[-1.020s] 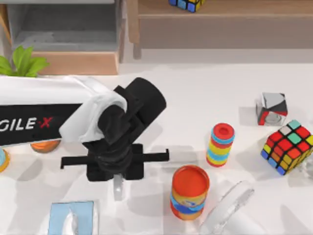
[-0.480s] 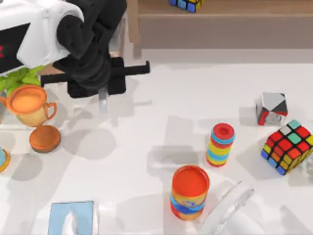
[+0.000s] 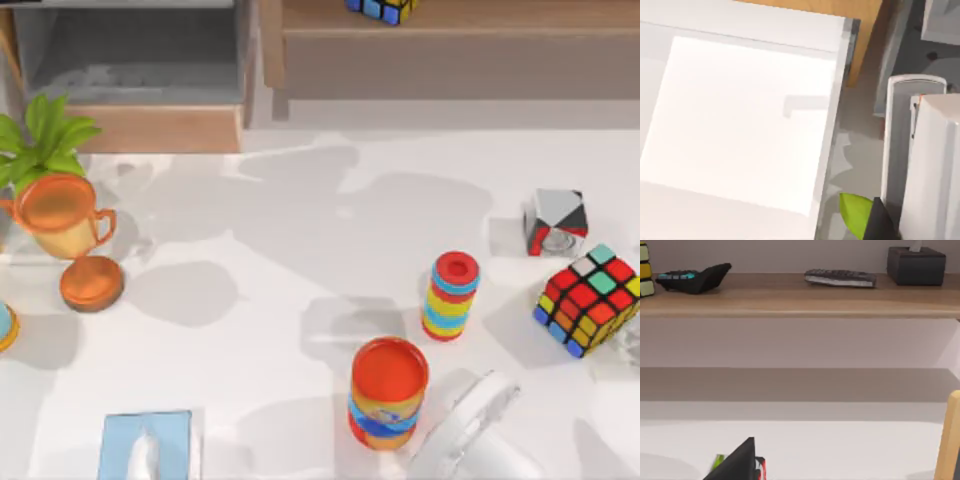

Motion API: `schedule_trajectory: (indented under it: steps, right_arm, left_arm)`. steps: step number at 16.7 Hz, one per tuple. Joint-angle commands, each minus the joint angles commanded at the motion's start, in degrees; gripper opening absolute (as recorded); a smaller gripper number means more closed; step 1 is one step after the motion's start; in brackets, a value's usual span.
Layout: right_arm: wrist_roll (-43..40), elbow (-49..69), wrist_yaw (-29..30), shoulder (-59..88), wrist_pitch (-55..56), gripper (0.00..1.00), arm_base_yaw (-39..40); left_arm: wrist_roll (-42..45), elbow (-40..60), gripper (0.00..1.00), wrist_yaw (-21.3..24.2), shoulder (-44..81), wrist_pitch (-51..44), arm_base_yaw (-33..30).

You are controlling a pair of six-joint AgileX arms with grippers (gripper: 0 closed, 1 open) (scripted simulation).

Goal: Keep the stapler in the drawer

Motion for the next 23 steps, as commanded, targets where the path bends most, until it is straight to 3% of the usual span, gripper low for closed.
schedule_trajectory:
  steps: [4, 8, 11, 23]
  right_arm:
    - [0.0, 0.0, 0.0, 0.0, 0.0, 1.00, 0.0]
    - [0.0, 0.0, 0.0, 0.0, 0.0, 1.00, 0.0]
    - [0.0, 0.0, 0.0, 0.0, 0.0, 1.00, 0.0]
    - [0.0, 0.0, 0.0, 0.0, 0.0, 1.00, 0.0]
  left_arm:
    - [12.5, 8.3, 0.00, 4.3, 11.0, -2.6, 11.7]
    - [21.5, 12.5, 0.00, 8.7, 21.5, -5.7, 17.6]
    - [24.8, 12.6, 0.00, 10.8, 25.1, -8.3, 18.5]
    - [24.9, 11.8, 0.00, 11.0, 25.9, -6.8, 18.5]
